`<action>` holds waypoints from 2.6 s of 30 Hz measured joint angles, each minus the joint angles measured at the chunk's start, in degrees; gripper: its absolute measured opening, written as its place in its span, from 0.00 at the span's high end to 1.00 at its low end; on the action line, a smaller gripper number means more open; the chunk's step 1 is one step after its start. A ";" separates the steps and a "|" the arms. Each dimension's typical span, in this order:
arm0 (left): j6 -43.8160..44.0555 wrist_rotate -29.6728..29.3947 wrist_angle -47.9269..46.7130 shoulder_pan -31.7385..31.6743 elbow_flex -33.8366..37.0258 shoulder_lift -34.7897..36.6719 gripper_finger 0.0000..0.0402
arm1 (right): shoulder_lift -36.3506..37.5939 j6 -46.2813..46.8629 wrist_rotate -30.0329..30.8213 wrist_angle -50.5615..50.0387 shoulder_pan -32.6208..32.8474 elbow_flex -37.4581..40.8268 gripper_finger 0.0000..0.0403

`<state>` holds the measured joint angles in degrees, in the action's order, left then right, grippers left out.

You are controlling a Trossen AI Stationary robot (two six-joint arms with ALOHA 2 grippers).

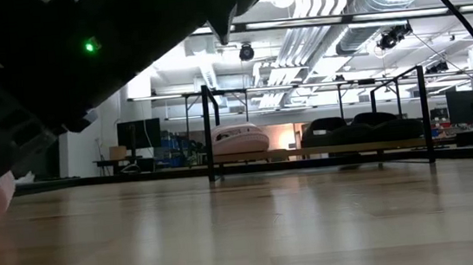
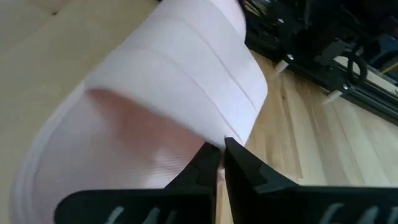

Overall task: Pick and place slides into the shelf
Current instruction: Put the pink slides on the shelf

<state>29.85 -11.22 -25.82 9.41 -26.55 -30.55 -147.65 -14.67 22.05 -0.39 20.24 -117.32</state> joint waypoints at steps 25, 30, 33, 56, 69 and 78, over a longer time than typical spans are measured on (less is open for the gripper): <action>0.00 -1.88 0.40 0.00 0.00 0.00 0.58 | 4.39 6.07 7.86 -18.07 2.44 0.17 1.00; 0.00 -2.03 0.44 0.00 0.00 -0.02 0.58 | 5.65 8.37 9.36 -21.73 2.78 0.22 1.00; 0.01 -2.03 0.45 -0.02 0.00 -0.01 0.58 | 5.68 8.70 9.40 -22.50 2.81 0.22 1.00; 0.00 -2.98 0.44 -0.02 0.00 -0.02 0.58 | 7.29 12.24 12.04 -29.34 2.68 0.07 1.00; 0.00 -3.52 0.77 -0.01 0.00 -0.01 0.58 | 12.42 17.09 18.49 -37.66 3.97 0.07 1.00; 0.00 -4.48 0.90 0.00 0.00 0.00 0.58 | 13.95 22.76 21.80 -46.67 4.14 0.07 1.00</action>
<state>29.85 -15.70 -24.92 9.41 -26.55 -30.55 -133.70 8.09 43.85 -47.07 24.38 -117.25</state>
